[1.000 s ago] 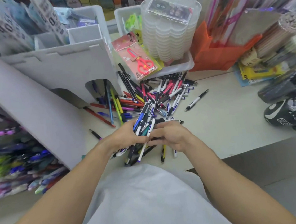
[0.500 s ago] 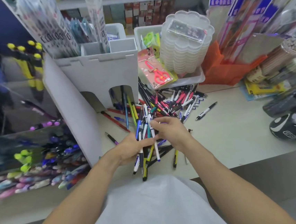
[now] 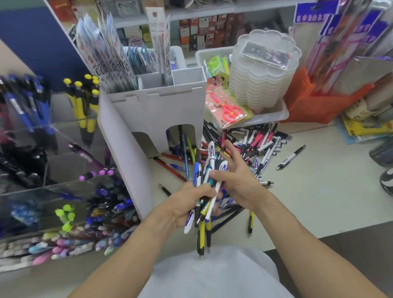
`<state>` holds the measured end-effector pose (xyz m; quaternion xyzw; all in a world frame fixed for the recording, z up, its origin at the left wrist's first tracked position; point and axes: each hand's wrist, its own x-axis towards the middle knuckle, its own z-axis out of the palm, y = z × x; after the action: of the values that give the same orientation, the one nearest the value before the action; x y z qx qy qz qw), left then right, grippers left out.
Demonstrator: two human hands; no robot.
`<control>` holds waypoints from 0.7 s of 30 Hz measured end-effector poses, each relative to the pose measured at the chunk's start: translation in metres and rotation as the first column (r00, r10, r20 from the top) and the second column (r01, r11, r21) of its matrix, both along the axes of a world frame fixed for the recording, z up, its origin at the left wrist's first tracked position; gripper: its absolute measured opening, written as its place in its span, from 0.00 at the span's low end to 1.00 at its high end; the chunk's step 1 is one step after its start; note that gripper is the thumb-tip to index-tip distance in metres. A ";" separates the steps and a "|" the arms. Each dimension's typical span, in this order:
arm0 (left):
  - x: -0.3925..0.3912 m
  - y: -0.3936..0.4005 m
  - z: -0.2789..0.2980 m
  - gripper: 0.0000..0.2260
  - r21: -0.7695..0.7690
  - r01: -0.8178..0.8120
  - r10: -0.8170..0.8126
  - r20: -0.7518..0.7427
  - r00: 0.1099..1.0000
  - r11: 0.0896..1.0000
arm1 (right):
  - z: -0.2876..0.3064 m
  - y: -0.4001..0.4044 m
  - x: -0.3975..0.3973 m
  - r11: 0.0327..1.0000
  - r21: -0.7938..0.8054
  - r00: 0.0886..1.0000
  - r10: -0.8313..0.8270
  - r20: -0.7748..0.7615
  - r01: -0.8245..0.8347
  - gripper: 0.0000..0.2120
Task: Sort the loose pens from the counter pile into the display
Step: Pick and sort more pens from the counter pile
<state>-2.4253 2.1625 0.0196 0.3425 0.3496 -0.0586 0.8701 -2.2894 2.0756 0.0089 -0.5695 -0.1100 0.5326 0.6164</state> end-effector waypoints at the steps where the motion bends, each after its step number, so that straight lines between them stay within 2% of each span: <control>1: 0.000 -0.002 0.001 0.13 -0.027 0.018 -0.018 0.006 1.000 0.999 | 0.000 0.002 0.001 0.999 0.044 0.997 -0.009 -0.078 0.012 0.42; 3: 0.000 -0.005 -0.002 0.14 -0.057 0.032 -0.032 0.002 0.999 0.998 | -0.004 0.006 -0.001 0.997 0.075 0.996 -0.029 -0.087 0.036 0.42; 5: -0.003 -0.009 -0.006 0.15 -0.066 0.020 -0.022 -0.042 0.999 0.998 | -0.009 0.008 -0.010 0.995 0.061 0.997 -0.077 -0.015 0.078 0.39; 7: -0.010 -0.013 -0.011 0.17 -0.105 0.006 -0.014 -0.077 0.997 0.994 | -0.014 0.005 -0.018 0.997 0.028 0.993 -0.074 0.088 0.072 0.38; 10: -0.025 -0.017 -0.020 0.15 -0.201 0.001 -0.018 -0.080 0.997 0.980 | -0.021 -0.004 -0.031 0.998 -0.050 0.962 -0.025 0.272 0.040 0.35; 12: -0.033 -0.018 -0.024 0.14 -0.161 0.023 -0.038 -0.090 0.995 0.987 | -0.022 -0.008 -0.040 0.995 -0.059 0.935 -0.051 0.350 0.076 0.29; 15: -0.039 -0.020 -0.025 0.13 -0.019 0.050 -0.052 -0.101 0.994 0.999 | -0.018 -0.006 -0.051 0.984 -0.047 0.899 -0.138 0.415 0.173 0.17; 17: -0.039 -0.022 -0.020 0.11 0.042 0.035 -0.030 -0.103 0.994 0.999 | -0.017 -0.003 -0.053 0.972 -0.059 0.878 -0.177 0.445 0.226 0.13; 19: -0.036 -0.023 -0.012 0.09 0.071 0.014 -0.007 -0.088 0.996 0.997 | -0.017 0.000 -0.053 0.967 -0.054 0.869 -0.200 0.453 0.250 0.14; 21: -0.031 -0.025 -0.006 0.10 0.101 0.003 0.004 -0.067 0.998 0.995 | -0.014 0.003 -0.051 0.970 -0.025 0.897 -0.215 0.386 0.243 0.26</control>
<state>-2.4567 2.1371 0.0137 0.3839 0.3811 -0.0521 0.8394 -2.3409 2.0789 -0.0048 -0.6928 -0.1405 0.3392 0.6207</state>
